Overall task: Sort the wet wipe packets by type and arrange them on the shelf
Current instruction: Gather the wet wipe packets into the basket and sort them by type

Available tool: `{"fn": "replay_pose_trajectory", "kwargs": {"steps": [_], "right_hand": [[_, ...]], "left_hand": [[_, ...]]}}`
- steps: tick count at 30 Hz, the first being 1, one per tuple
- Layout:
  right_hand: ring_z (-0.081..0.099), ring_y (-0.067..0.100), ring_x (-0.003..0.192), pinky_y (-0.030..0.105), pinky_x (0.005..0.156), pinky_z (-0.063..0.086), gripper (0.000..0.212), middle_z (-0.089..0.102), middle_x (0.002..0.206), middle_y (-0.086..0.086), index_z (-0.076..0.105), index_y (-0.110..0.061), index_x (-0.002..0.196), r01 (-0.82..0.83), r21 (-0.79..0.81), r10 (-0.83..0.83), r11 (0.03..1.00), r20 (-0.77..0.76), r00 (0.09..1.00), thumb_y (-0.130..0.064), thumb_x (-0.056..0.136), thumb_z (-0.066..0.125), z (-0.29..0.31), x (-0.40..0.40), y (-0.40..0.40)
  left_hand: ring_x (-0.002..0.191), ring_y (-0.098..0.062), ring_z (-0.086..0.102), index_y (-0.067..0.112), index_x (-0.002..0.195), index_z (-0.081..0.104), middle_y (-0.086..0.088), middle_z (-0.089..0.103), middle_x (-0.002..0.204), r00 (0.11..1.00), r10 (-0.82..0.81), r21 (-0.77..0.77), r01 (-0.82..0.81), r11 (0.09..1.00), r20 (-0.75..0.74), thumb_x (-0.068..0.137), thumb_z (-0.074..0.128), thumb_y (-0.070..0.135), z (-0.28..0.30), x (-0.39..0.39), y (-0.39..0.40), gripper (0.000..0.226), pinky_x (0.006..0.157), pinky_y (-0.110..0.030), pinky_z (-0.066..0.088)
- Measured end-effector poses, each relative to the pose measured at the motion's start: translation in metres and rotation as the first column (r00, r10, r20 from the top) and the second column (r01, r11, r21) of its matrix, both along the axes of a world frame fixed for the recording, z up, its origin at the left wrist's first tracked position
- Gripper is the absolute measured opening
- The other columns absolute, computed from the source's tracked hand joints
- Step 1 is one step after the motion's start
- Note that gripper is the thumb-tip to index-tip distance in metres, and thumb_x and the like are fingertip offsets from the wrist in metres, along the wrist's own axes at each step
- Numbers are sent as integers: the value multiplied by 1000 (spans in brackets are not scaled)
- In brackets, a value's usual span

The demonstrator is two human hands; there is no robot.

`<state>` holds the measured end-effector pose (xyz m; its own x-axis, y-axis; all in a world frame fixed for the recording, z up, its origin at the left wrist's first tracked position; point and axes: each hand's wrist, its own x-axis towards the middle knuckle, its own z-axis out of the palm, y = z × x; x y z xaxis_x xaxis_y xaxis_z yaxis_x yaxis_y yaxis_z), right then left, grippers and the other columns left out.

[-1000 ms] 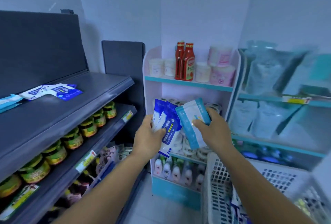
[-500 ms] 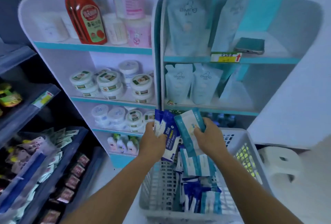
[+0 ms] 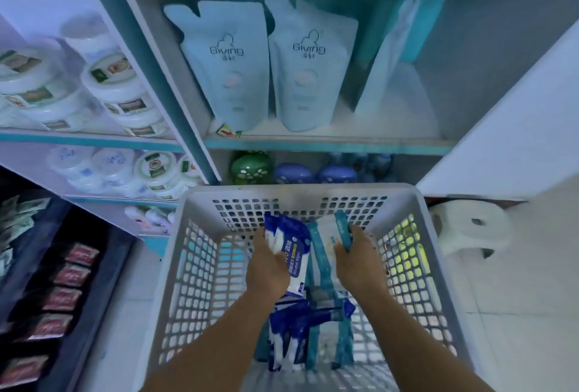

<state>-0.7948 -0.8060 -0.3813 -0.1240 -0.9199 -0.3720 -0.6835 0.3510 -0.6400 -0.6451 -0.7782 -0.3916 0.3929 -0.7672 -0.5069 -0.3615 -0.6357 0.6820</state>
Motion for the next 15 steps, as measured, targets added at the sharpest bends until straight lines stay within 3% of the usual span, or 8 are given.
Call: {"fn": "replay_pose_trajectory", "kwargs": {"steps": [3,5,8,10,12,15], "right_hand": [[60,23,76,31,64,45,38,60,103,10,39,-18,133,45,24,-45,999,34,998,-13,96,48,-31,4,-9],[61,24,81,33,69,49,41,60,108,9,38,-20,136,63,38,-64,997,40,997,-12,96,48,-54,6,-13],[61,20,79,32,64,51,60,60,111,9,22,-25,147,-39,173,32,984,42,999,-7,94,45,-88,9,-10],[60,28,104,40,83,54,72,47,134,13,9,-24,151,-98,266,95,959,23,995,-6,92,45,-99,8,-6],[40,31,132,38,106,39,75,20,154,12,1,-18,153,-164,327,190,931,-49,981,-10,94,48,-99,6,-4],[23,28,143,34,114,28,81,5,159,7,-4,-12,153,-221,364,257,905,-54,965,-14,94,53,-94,6,-2]], "left_hand": [[65,-12,51,21,152,10,-15,46,141,999,40,32,-39,999,-7,99,43,11,-29,-6,-9,63,58,-29,43],[85,-21,59,21,150,17,-13,43,142,999,44,50,-43,998,-29,99,43,8,-48,-9,-11,59,70,-35,49],[112,-30,52,21,147,23,-15,35,140,999,-20,169,12,986,46,98,47,14,-70,-10,-6,55,94,-39,47],[121,-30,45,22,152,12,-15,28,143,995,-60,243,41,969,74,98,47,17,-78,-7,-1,65,102,-38,42],[126,-29,42,21,153,3,-14,26,146,991,-128,241,114,964,44,97,49,15,-81,-1,3,73,103,-36,41],[134,-25,36,18,152,-6,-14,20,152,967,-253,242,243,939,13,95,54,11,-77,7,8,84,101,-28,36]]}}
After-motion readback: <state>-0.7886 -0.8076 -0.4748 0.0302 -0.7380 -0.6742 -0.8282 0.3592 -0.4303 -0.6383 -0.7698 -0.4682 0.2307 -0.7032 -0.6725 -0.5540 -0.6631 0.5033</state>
